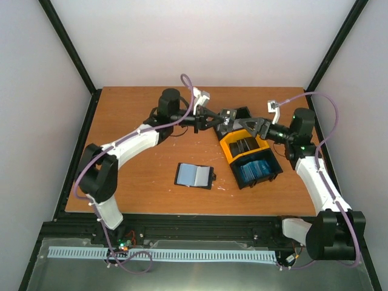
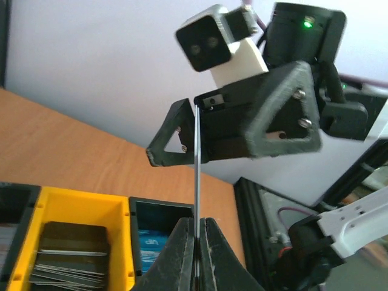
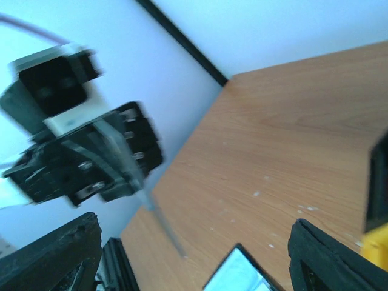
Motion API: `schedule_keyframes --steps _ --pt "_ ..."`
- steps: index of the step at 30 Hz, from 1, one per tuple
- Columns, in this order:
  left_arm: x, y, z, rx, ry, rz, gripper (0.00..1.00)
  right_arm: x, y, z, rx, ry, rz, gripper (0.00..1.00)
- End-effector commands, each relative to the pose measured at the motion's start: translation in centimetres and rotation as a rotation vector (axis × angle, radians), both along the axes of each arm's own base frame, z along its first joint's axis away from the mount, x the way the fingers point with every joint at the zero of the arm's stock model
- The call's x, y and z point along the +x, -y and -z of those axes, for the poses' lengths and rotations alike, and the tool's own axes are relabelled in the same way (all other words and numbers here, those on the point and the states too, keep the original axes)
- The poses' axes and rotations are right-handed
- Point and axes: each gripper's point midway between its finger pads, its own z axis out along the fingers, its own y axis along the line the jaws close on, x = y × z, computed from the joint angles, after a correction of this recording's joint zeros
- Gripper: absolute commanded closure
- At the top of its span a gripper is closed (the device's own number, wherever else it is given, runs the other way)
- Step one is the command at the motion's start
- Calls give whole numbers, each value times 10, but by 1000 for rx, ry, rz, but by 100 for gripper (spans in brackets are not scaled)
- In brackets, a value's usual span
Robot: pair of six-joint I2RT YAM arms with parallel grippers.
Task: Put the credit cards into the card holder
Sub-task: Move the storage box to the center of the board.
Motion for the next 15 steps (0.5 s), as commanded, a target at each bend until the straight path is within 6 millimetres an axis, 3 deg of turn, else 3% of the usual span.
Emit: schedule_keyframes --steps 1,3,7,10,15 --pt "1 4 -17 -26 -236 141 99 -7 -24 -31 85 74 -104 18" --pt "2 8 -21 -28 -317 168 99 -3 -28 -29 101 49 -96 21" --pt "2 9 -23 -38 -455 186 99 3 -30 -22 149 -28 -68 41" --pt "3 10 -21 -42 -538 186 99 -1 -32 -15 186 -70 -76 50" --pt "3 10 -19 -63 -610 185 99 -1 -37 10 212 -181 -82 69"
